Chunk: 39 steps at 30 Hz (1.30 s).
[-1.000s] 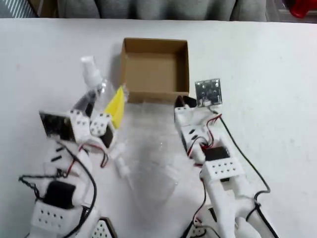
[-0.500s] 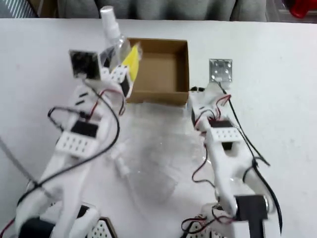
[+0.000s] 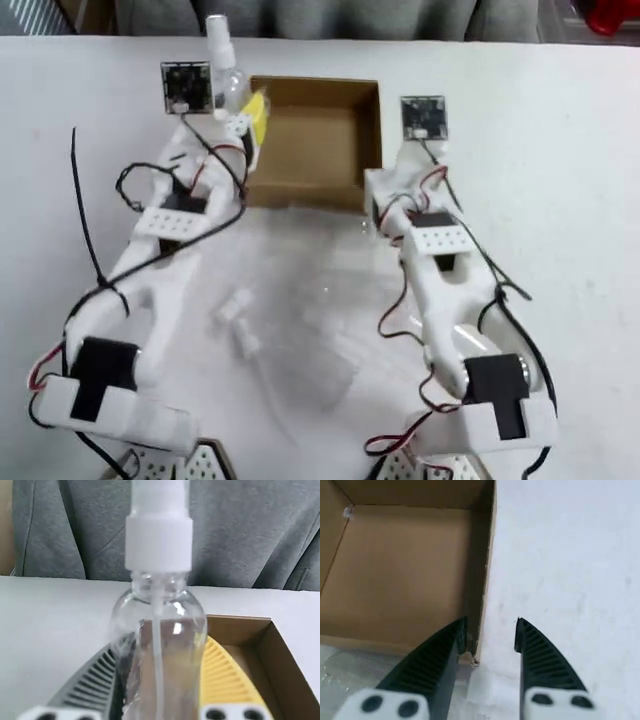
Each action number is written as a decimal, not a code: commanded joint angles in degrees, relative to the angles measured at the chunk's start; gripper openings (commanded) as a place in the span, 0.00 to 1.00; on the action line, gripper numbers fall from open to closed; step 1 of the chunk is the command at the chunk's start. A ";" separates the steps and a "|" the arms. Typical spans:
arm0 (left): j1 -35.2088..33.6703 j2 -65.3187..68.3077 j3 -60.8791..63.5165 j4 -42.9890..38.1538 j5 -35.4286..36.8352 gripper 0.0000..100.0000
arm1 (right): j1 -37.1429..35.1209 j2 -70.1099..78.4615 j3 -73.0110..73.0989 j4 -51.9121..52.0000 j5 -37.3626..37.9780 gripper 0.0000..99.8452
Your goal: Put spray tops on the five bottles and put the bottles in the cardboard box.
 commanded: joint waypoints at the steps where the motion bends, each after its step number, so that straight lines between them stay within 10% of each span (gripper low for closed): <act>1: -0.48 -0.66 -4.66 -2.11 -0.18 0.02 | -2.68 2.59 -5.36 0.22 -0.18 0.13; 39: -0.31 -0.66 -4.84 -2.20 -0.26 0.02 | -4.62 15.96 -30.51 37.32 18.20 0.02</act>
